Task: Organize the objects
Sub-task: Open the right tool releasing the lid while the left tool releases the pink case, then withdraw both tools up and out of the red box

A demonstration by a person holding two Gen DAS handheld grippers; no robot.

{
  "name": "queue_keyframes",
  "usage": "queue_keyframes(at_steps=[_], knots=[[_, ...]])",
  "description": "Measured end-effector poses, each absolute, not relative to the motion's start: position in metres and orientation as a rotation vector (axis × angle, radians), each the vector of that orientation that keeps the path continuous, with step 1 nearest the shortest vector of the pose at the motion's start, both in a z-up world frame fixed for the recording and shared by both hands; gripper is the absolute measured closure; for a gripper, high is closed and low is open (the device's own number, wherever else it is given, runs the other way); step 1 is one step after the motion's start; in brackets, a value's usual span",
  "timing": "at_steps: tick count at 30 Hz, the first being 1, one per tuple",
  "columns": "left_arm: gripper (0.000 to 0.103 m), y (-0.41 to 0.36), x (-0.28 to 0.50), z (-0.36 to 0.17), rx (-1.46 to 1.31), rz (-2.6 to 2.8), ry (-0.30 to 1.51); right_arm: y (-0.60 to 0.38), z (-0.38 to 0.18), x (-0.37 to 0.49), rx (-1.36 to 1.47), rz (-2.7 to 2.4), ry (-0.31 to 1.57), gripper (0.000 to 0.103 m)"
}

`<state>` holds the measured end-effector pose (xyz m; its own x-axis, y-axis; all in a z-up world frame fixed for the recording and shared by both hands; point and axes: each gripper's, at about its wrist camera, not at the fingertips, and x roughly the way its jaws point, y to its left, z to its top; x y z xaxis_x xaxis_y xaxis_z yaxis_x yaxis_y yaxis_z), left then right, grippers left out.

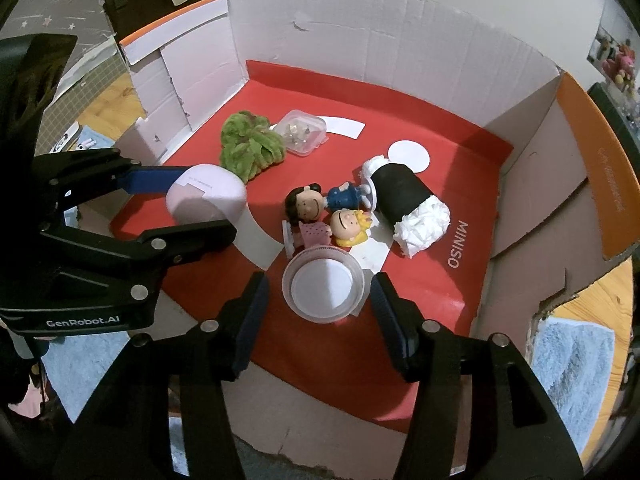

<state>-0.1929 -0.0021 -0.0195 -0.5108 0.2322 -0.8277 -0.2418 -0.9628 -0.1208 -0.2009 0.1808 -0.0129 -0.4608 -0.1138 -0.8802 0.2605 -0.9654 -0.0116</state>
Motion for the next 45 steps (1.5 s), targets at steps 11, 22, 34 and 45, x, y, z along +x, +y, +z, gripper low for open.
queue_keyframes(at_steps=[11,22,34,45], knots=[[0.034,-0.001,-0.185,-0.012,-1.338,2.521,-0.004,0.18,-0.005,-0.192,1.442,-2.529,0.229,0.04],[0.024,-0.012,-0.171,0.006,-1.279,2.586,-0.034,0.176,0.009,-0.17,1.361,-2.59,0.273,0.032],[0.013,-0.02,-0.151,0.012,-1.239,2.619,-0.063,0.171,0.022,-0.141,1.262,-2.654,0.275,0.015],[0.005,-0.02,-0.133,0.015,-1.21,2.624,-0.068,0.161,0.023,-0.114,1.198,-2.711,0.275,0.009]])
